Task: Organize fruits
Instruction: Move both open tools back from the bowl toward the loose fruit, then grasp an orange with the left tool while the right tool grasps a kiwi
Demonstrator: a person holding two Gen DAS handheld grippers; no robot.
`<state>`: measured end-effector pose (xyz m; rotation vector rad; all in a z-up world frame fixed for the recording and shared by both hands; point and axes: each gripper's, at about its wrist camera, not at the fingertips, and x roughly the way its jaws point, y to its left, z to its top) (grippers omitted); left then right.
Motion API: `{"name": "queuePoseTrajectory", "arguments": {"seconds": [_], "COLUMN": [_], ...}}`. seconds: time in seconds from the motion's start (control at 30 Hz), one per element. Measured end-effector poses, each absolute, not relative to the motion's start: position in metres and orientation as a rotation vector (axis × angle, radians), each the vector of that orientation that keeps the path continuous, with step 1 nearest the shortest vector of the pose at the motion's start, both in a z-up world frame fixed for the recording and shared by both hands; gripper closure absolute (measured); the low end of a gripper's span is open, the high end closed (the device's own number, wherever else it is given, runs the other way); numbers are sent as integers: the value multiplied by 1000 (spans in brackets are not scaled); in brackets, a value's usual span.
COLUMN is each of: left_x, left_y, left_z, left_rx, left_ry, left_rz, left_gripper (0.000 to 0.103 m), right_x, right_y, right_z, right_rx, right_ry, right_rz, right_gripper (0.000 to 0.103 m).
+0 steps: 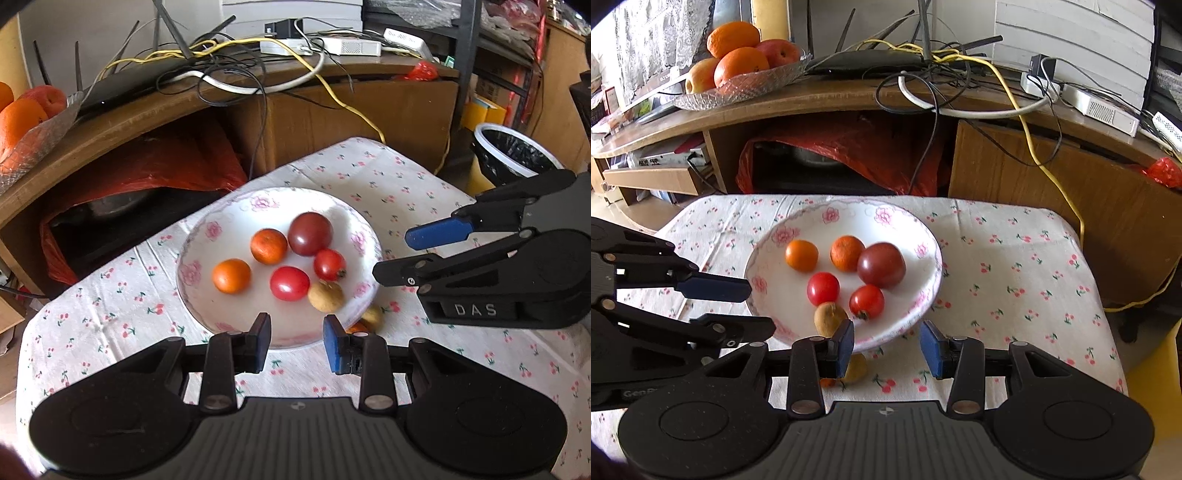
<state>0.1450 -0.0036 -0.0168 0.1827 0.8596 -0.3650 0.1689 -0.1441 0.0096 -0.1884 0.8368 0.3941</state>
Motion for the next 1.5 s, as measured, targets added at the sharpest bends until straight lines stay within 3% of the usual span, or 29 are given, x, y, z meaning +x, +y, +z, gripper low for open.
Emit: {"name": "queuePoseTrajectory", "arguments": {"seconds": [1.5], "left_x": [133], "left_y": [-5], "left_z": [-42], "left_rx": [211], "left_ry": [953], "left_rz": [-458], "left_gripper": [64], "right_x": [175], "right_y": [-129], "right_z": [-32], "right_rx": [-295], "right_ry": [927], "right_rz": [570], "right_gripper": [65]}}
